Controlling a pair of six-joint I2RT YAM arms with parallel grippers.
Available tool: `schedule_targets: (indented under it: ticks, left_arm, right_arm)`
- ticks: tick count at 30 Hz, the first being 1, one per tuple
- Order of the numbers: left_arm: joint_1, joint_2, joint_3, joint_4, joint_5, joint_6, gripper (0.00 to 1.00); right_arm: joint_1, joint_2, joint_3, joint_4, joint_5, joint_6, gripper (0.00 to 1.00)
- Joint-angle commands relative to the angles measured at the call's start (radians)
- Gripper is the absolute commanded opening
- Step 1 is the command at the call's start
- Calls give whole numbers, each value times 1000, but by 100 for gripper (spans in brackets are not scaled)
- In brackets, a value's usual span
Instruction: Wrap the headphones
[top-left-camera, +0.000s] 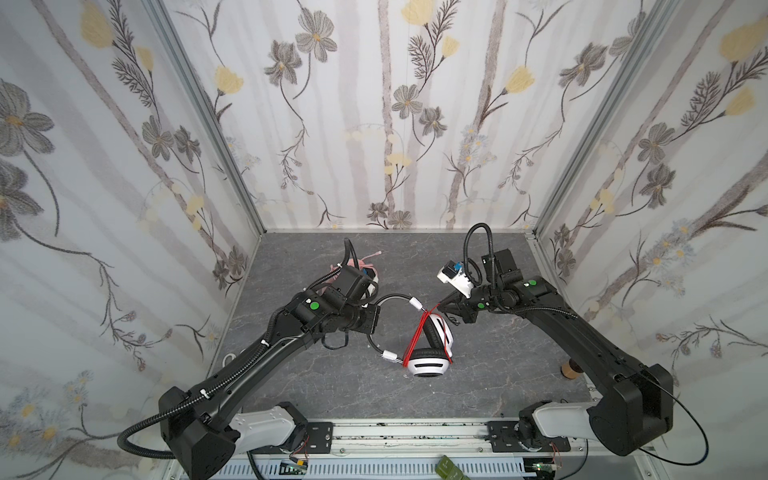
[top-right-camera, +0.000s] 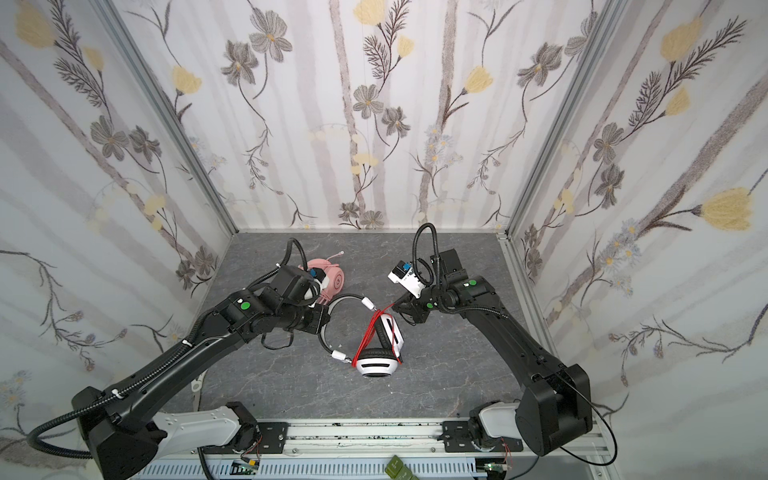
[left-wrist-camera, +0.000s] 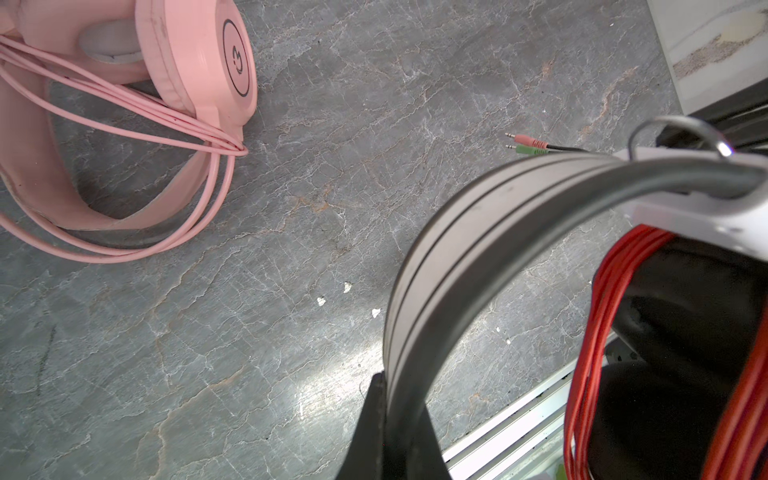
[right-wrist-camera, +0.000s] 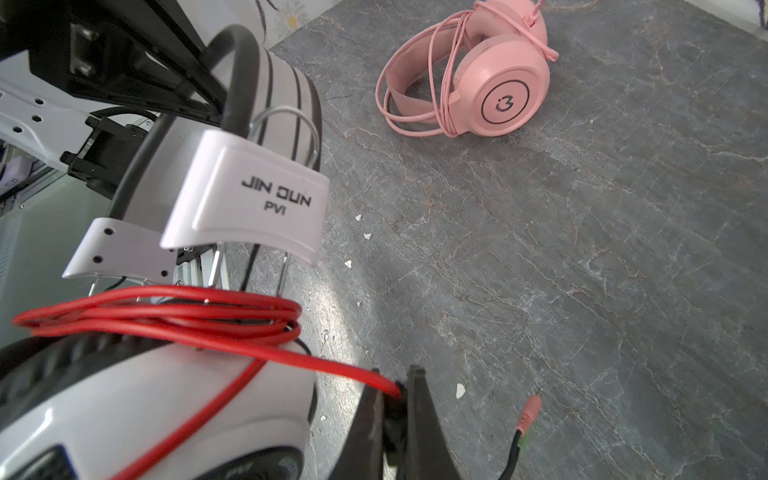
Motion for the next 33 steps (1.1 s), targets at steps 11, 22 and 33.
schedule_targets:
  ticks: [11,22,33]
  left_arm:
    - [5,42,94,0,4,-80,0]
    - [15,159,316,-68,-3,-158,0]
    - [29,267,537,-169,51,-252,0]
  right_arm:
    - [-63,-98,9,141,132,107,62]
    - [-118,-209,-205,347,210,411,58]
    - [-164,-309,-491,736,28,718,67]
